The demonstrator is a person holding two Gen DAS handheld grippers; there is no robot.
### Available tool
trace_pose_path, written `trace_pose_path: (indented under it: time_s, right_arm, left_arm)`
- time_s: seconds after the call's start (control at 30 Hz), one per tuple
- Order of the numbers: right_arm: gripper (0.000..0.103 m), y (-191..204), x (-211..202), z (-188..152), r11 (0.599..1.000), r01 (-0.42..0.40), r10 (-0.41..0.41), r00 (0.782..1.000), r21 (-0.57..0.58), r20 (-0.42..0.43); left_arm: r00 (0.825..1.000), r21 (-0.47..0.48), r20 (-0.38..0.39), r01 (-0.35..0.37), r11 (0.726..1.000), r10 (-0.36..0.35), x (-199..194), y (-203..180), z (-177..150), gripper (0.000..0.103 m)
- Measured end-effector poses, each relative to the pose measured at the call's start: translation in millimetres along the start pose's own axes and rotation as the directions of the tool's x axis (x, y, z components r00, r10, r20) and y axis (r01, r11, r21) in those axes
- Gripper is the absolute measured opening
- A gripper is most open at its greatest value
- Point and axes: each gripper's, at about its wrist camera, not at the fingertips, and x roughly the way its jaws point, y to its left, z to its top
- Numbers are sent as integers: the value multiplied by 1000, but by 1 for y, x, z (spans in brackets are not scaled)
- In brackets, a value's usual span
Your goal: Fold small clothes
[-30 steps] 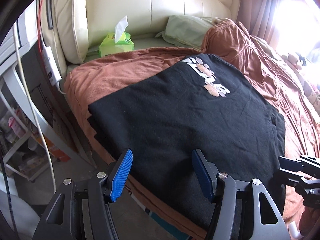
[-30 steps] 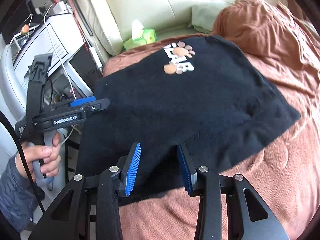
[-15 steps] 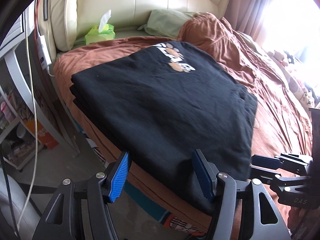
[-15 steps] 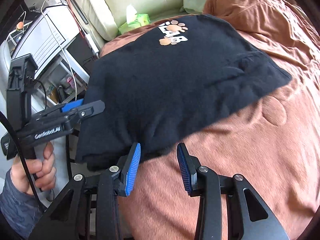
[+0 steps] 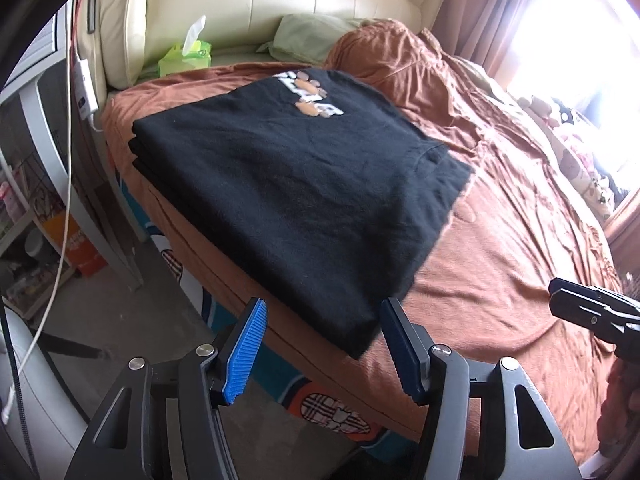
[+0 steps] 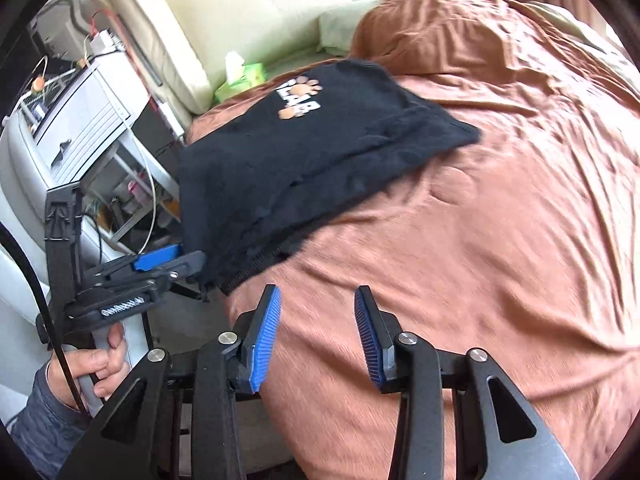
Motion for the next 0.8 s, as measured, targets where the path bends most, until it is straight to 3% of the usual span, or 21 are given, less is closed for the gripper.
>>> trace_pose_path:
  time_s: [0.03, 0.23, 0.3, 0.37, 0.53, 0.8]
  right_arm:
    - [69, 0, -8, -3, 1000, 11, -11, 1000, 3, 12]
    - [82, -3, -64, -28, 996, 81, -83, 993, 29, 86]
    - [83, 2, -82, -38, 993, 119, -121, 987, 17, 106]
    - [85, 6, -99, -46, 989, 147, -148, 981, 19, 122]
    - [103, 12, -141, -67, 979, 197, -204, 962, 56, 183]
    - [103, 25, -194, -109, 955, 279, -294, 924, 95, 242]
  left_arm:
    - [1000, 8, 8, -1, 1000, 1, -6, -4, -1, 61]
    - [998, 55, 52, 23, 998, -26, -40, -31, -5, 63]
    - [997, 79, 72, 22, 997, -28, -52, -41, -5, 70]
    - [994, 104, 100, 25, 994, -35, -66, -51, -7, 87]
    - [985, 157, 158, 41, 987, -66, -97, -75, -14, 101]
    - [972, 236, 204, 70, 969, -120, -138, -106, -31, 102]
